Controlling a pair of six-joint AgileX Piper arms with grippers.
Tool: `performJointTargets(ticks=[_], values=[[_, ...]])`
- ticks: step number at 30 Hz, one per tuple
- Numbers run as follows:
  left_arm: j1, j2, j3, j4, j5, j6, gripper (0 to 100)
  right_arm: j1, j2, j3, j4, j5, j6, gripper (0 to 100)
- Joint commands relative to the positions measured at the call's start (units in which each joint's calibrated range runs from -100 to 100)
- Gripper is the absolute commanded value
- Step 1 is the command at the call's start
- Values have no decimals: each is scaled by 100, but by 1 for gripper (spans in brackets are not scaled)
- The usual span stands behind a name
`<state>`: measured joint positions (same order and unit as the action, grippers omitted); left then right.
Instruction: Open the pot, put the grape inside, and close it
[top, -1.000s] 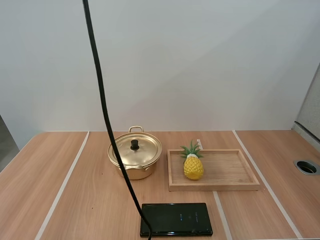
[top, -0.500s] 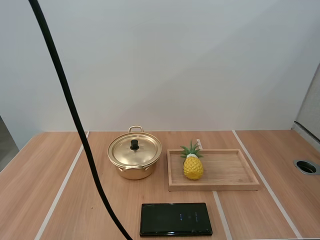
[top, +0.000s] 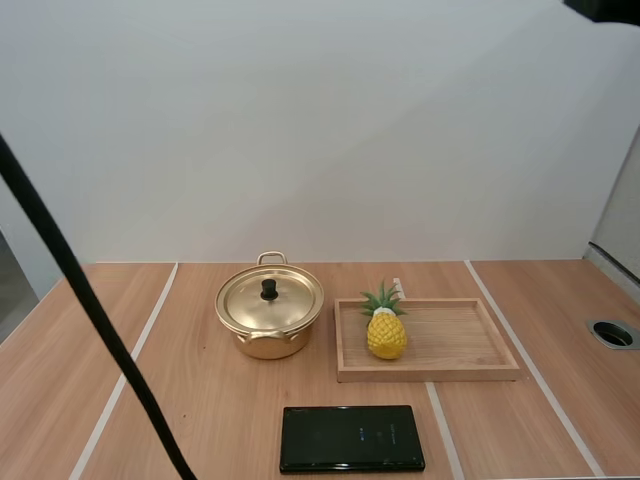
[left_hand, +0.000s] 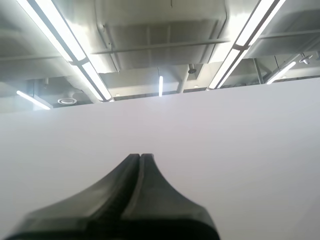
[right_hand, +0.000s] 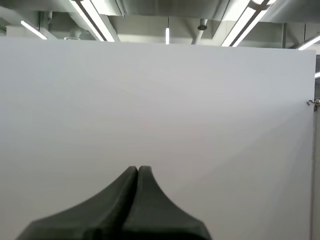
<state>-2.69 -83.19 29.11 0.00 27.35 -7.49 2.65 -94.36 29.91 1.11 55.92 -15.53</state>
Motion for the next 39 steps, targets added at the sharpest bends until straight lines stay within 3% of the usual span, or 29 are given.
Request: performJointTargets(ticks=[1,11,17,22,25,30,39], values=[[7,-264,54,0,37,-66,0,-26,-328,131,114,-183,-40,0],[7,-1617,846,74,52,-57,0,-26,-564,185,199,-32,-40,0],[15,-1681,1089,236,275,-57,0,-26,-564,185,339,264,-40,0],[212,-1681,1103,276,295,-151,0,-26,-564,190,470,675,-40,0],[235,-1681,1221,276,424,-318,0,-26,-564,255,459,677,-40,0],[235,-1681,1689,371,426,-318,0,-26,-564,898,371,515,-40,0],[235,-1681,3650,459,-404,64,0,-26,-564,3079,25,-1324,-51,0]])
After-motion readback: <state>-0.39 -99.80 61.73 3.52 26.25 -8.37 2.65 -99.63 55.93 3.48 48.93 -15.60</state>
